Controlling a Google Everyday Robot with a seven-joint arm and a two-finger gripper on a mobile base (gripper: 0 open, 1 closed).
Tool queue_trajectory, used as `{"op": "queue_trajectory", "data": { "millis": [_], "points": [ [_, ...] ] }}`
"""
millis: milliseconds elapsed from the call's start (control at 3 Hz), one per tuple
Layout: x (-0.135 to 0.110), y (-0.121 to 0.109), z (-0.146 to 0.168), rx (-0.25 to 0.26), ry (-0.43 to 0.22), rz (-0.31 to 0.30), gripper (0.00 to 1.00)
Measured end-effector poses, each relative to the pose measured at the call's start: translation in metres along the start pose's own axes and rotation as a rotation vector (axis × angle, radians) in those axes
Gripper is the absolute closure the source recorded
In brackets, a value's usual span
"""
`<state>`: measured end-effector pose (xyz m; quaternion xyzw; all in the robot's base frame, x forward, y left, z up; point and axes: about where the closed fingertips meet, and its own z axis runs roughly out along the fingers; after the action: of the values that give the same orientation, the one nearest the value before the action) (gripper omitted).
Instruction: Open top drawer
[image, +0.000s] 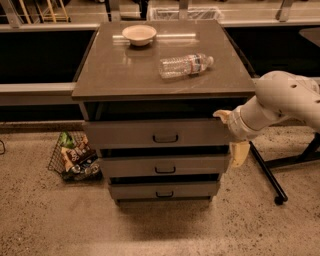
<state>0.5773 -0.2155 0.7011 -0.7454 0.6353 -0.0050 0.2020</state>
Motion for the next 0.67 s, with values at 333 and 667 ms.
{"op": "queue_trajectory", "data": {
  "millis": [333, 667],
  "points": [
    [0.007, -0.021, 0.018, 0.000, -0.028, -0.023, 0.00],
    [0.008, -0.041, 0.038, -0.008, -0.042, -0.022, 0.00]
  ]
}}
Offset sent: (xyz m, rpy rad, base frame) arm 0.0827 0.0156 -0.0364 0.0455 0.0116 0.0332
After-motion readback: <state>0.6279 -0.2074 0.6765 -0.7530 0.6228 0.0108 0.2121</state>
